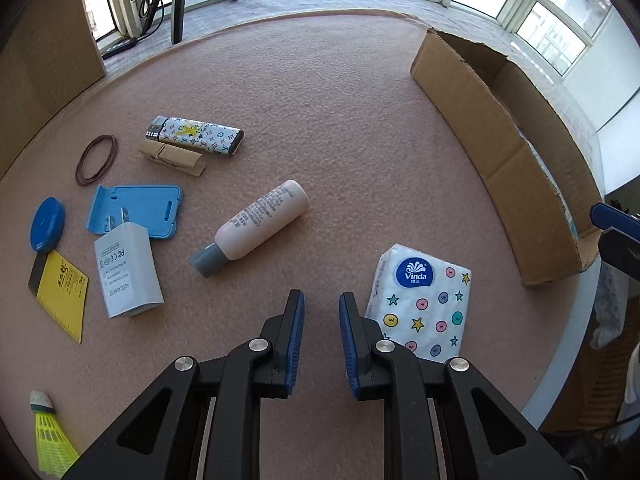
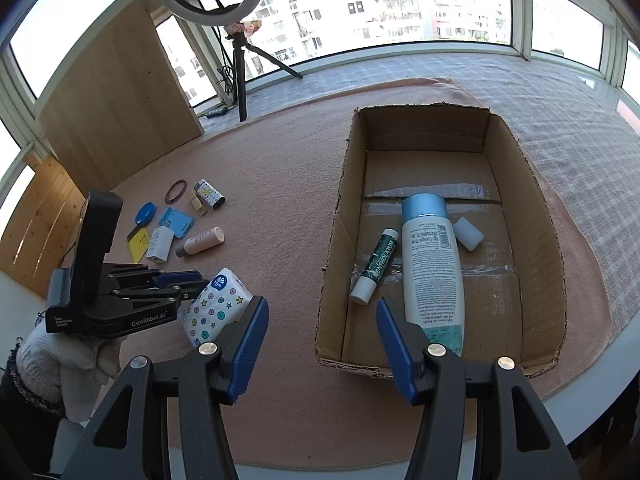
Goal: Organize objects
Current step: 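Move the right gripper to the white star-print tissue pack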
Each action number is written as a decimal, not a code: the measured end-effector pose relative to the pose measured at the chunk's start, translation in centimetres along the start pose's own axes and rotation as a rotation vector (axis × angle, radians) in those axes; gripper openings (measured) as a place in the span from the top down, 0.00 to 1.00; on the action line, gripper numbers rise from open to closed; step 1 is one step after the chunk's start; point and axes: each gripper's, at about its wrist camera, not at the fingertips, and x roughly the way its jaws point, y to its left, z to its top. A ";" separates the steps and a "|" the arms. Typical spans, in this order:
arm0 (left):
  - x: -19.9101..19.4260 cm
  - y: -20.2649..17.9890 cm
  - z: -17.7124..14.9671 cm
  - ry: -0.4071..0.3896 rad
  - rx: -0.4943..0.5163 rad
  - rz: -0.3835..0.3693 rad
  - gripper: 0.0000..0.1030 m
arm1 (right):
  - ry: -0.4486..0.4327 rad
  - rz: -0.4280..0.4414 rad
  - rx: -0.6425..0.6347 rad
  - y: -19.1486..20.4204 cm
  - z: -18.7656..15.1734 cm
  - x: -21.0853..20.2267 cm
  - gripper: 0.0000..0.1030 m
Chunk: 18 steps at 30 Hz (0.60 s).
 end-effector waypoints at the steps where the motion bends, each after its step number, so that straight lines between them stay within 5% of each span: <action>1: -0.5 0.4 -0.4 -0.015 -0.018 -0.007 0.81 | 0.004 0.008 -0.015 0.5 0.1 0.2 0.49; 5: -1.8 1.3 -2.0 -0.045 -0.061 -0.056 0.78 | 0.032 0.052 -0.067 2.5 0.4 1.5 0.49; 11: -2.5 1.6 -3.8 -0.051 -0.118 -0.127 0.54 | 0.104 0.106 -0.103 4.7 0.6 4.3 0.49; 18: -3.2 -0.5 -5.3 -0.062 -0.129 -0.201 0.52 | 0.188 0.148 -0.078 5.7 1.8 7.3 0.49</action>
